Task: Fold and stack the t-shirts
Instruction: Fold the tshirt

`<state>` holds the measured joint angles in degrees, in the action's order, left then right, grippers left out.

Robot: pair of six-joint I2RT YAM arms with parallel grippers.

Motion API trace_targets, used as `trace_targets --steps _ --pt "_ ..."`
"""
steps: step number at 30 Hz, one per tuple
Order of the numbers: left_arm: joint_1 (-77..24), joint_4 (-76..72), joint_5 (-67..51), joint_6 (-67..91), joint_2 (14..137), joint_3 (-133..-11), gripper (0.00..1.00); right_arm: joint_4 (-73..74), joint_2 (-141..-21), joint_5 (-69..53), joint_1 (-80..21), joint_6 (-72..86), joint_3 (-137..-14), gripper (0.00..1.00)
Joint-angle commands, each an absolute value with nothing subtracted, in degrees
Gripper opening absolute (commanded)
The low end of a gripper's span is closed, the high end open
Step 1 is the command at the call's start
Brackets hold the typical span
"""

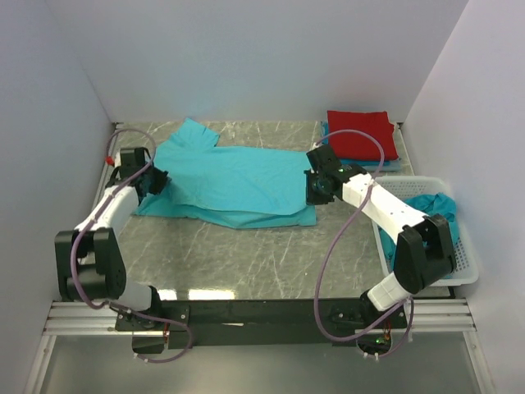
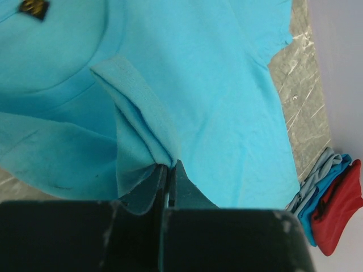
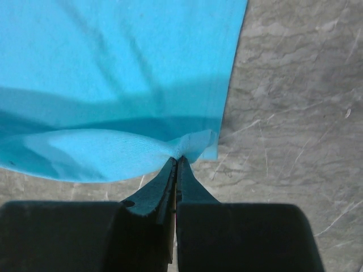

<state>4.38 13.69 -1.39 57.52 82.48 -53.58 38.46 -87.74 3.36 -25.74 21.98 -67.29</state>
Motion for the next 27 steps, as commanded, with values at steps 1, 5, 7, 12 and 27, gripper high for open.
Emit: trace_targets --steps 1,5,7,12,27 --pt "3.08 12.56 -0.18 54.59 85.42 -59.75 0.01 39.20 -89.46 3.51 -24.53 21.18 -71.10 0.00" --pt "2.90 13.45 1.48 53.35 89.03 -64.32 0.01 39.38 -91.58 3.78 -23.65 21.09 -72.95 0.00" --pt "2.81 13.27 1.15 52.22 91.31 -65.56 0.01 39.29 -92.89 3.78 -23.12 20.92 -74.26 0.00" --pt "2.64 15.81 -2.36 48.26 100.34 -73.73 0.01 38.50 -96.41 3.25 -21.71 21.18 -76.90 0.00" --pt "3.16 25.66 -3.26 42.98 116.37 -97.11 0.95 38.15 -105.65 10.37 -17.84 23.64 -86.84 0.79"
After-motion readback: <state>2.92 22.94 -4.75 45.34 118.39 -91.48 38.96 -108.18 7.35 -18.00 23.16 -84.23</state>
